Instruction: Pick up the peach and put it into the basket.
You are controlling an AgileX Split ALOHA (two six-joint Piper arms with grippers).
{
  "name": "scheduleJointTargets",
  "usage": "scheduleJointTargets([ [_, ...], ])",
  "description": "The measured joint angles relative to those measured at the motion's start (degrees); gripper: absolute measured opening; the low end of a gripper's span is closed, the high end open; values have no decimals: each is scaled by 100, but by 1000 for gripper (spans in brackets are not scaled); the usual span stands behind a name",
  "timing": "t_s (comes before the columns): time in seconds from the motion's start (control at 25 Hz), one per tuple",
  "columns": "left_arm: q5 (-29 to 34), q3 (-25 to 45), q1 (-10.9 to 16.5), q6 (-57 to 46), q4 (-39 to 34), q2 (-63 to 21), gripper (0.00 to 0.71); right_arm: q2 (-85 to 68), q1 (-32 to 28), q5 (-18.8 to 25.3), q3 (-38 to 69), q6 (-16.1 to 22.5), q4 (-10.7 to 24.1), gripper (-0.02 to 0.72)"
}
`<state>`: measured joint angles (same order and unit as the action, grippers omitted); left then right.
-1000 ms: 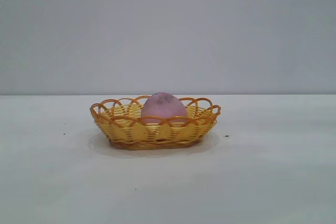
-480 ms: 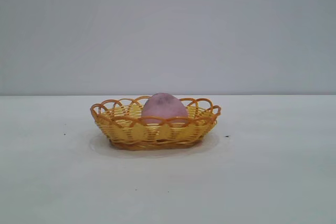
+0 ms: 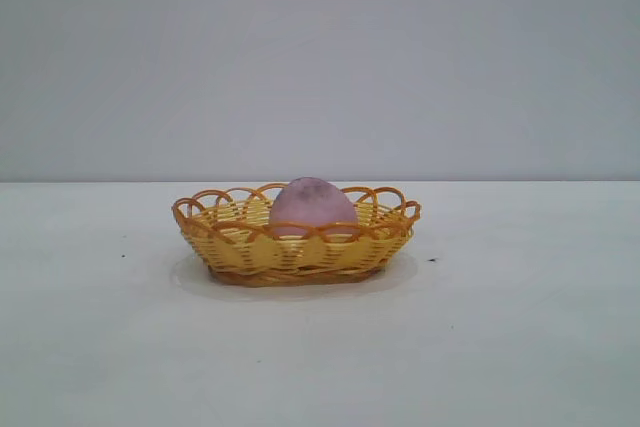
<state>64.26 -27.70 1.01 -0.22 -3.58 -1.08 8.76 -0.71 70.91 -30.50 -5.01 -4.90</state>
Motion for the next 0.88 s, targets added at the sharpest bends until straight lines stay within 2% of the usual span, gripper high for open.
scheduleJointTargets([
  [0.36, 0, 0, 0, 0, 0, 0, 480, -836, 152, -457, 197, 29, -94, 330],
  [0.72, 0, 0, 0, 0, 0, 0, 480, -969, 340, -513, 242, 56, -55, 330],
  [0.88, 0, 0, 0, 0, 0, 0, 480, -969, 340, -526, 242, 282, 131, 330],
])
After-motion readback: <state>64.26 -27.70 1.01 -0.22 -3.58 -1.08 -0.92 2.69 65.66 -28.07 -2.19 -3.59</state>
